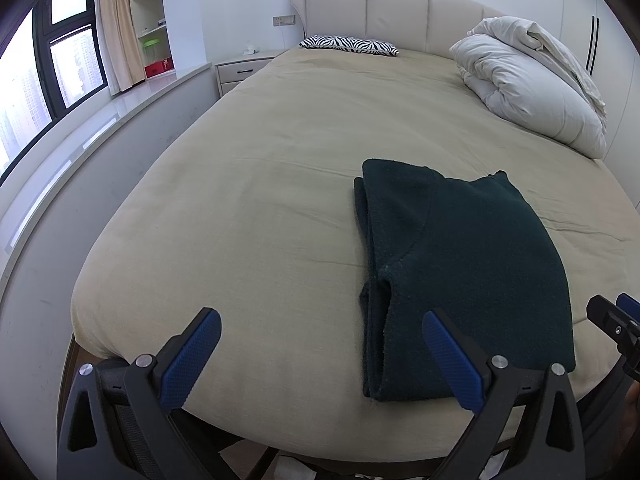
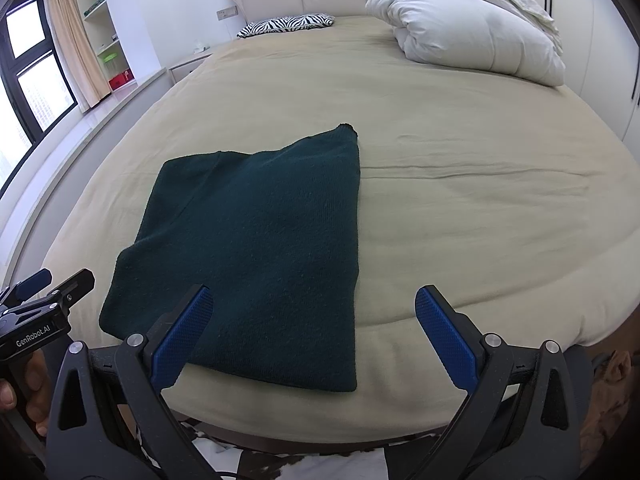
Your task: Fold small clothes
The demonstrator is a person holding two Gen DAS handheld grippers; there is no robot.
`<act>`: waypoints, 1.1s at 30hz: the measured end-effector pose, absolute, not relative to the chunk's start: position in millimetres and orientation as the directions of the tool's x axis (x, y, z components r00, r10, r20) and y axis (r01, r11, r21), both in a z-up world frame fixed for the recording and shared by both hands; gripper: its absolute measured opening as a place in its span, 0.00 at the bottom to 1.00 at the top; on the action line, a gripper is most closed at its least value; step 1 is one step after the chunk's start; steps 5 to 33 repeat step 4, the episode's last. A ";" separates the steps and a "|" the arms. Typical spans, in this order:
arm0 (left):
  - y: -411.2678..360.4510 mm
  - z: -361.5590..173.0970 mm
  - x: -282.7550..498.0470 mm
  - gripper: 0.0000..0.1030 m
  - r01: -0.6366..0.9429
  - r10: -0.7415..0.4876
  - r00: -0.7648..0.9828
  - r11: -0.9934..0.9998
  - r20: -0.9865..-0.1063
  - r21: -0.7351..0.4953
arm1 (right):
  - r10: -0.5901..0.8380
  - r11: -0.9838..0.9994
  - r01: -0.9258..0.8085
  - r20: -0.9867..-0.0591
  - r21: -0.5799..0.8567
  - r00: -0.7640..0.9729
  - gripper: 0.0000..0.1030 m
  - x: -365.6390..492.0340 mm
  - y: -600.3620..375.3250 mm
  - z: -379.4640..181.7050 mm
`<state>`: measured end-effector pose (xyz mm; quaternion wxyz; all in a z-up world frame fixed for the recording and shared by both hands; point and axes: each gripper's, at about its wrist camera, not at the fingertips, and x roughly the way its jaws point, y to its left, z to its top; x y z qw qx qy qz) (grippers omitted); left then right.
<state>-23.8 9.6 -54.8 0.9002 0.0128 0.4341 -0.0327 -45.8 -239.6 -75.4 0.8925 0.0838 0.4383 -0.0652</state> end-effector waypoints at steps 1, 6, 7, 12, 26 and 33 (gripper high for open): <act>9.6 -54.8 -23.9 1.00 0.069 -0.047 0.621 0.998 -0.782 -0.006 | -0.042 0.977 0.189 -0.794 0.093 0.607 1.00 -46.0 -239.1 -75.5; 9.6 -55.2 -23.9 1.00 0.071 -0.046 0.622 0.998 -0.781 -0.003 | -0.041 0.977 0.189 -0.794 0.094 0.606 1.00 -46.2 -238.8 -75.7; 9.6 -55.2 -23.9 1.00 0.071 -0.046 0.622 0.998 -0.781 -0.003 | -0.041 0.977 0.189 -0.794 0.094 0.606 1.00 -46.2 -238.8 -75.7; 9.6 -55.2 -23.9 1.00 0.071 -0.046 0.622 0.998 -0.781 -0.003 | -0.041 0.977 0.189 -0.794 0.094 0.606 1.00 -46.2 -238.8 -75.7; 9.6 -55.2 -23.9 1.00 0.071 -0.046 0.622 0.998 -0.781 -0.003 | -0.041 0.977 0.189 -0.794 0.094 0.606 1.00 -46.2 -238.8 -75.7; 9.6 -55.2 -23.9 1.00 0.071 -0.046 0.622 0.998 -0.781 -0.003 | -0.041 0.977 0.189 -0.794 0.094 0.606 1.00 -46.2 -238.8 -75.7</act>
